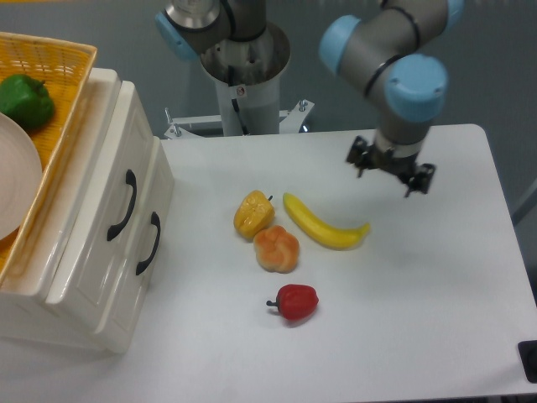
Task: Slide open the top white drawer
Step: 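Move the gripper across the table toward the upper drawer handle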
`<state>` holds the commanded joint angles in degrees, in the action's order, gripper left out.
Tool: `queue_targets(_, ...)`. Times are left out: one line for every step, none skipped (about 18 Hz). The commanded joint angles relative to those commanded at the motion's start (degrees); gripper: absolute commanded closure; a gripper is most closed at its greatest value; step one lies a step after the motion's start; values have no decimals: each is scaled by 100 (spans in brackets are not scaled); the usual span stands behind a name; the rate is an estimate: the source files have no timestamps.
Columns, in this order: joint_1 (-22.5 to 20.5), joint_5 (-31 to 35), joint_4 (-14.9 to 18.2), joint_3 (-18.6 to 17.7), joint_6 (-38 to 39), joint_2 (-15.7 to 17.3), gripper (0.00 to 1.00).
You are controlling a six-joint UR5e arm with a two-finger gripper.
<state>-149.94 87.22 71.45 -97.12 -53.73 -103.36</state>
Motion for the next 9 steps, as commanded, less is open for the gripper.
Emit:
queue_targets(9, -317, 122, 0, 351, 105, 0)
queue_targets(79, -642, 297, 0, 702, 202, 0)
queue_targets(210, -871, 430, 0, 993, 237, 0)
queue_targets(333, -969, 492, 9, 1196, 255, 0)
queue_targets(473, -996, 562, 35, 1390, 264, 0)
queue_targets(649, -1023, 658, 61, 1583, 273, 0)
queue_targets(798, -1110, 712, 88, 1750, 273, 0)
queue_targets(939, -1259, 738, 105, 1891, 264, 0)
queue_targets(1045, -1443, 791, 123, 2006, 264, 0)
